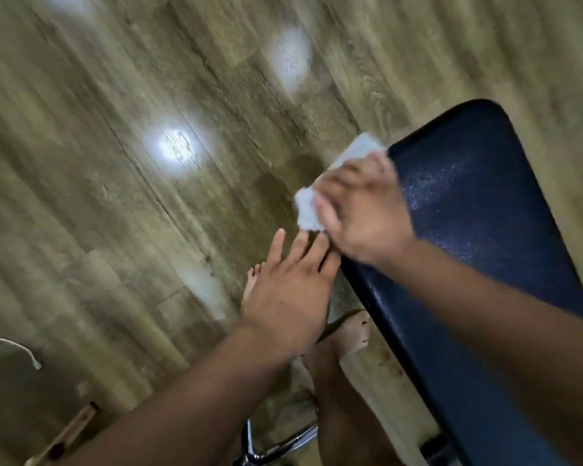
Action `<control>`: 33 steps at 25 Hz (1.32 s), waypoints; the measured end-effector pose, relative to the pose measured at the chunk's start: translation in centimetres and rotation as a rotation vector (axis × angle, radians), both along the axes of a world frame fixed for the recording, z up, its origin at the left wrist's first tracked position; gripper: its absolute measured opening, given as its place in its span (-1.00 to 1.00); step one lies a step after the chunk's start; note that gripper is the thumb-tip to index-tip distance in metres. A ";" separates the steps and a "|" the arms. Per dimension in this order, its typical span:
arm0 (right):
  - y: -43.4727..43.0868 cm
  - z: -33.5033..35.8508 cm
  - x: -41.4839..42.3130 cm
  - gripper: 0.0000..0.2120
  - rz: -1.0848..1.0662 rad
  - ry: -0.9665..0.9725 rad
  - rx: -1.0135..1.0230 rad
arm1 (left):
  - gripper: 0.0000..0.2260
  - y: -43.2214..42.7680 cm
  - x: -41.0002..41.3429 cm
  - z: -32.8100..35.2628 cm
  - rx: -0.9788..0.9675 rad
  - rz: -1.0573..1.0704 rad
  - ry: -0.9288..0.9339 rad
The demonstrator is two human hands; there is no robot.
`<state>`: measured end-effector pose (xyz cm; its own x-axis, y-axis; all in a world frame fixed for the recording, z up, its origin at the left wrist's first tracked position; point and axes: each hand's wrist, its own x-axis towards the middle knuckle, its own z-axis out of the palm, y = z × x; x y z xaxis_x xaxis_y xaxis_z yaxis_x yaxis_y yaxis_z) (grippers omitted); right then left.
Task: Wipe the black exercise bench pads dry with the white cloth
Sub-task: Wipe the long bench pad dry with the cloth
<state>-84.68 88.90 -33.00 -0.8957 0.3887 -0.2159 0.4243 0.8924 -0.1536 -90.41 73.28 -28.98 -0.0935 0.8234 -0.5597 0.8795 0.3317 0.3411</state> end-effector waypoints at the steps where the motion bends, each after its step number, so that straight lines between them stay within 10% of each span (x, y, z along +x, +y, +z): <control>1: -1.6 0.0 0.0 -0.68 0.149 0.020 -0.049 | -0.43 0.0 -0.1 0.1 0.001 -0.002 0.006; 4: 5.0 0.3 0.6 -0.54 0.263 -0.065 -0.059 | -0.40 0.0 -0.5 0.2 -0.006 0.014 -0.021; 10: 14.4 0.3 3.0 -0.56 -0.449 -0.203 0.121 | -0.37 0.9 -0.5 1.4 -0.100 -0.013 -0.045; 17: 1.8 0.0 2.4 -0.55 0.198 -0.040 -0.047 | -0.66 3.5 -2.7 3.0 0.386 0.095 -0.006; 22: 15.1 -0.6 4.5 -0.50 -0.625 -0.117 0.037 | -0.45 8.9 -2.1 1.9 0.319 -0.055 0.061; 27: 14.7 -0.7 7.5 -0.49 -0.678 0.014 -0.007 | 0.04 17.4 3.1 0.8 0.134 -0.328 0.190; 33: 8.4 -1.1 24.4 -0.46 -0.824 0.049 0.070 | 0.16 22.2 8.8 0.6 0.093 -0.574 0.325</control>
<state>-60.25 97.30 -34.05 -0.3256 0.9358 -0.1350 0.9409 0.3066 -0.1441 -81.56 95.44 -28.38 0.2225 0.8361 -0.5015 0.9706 -0.2382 0.0335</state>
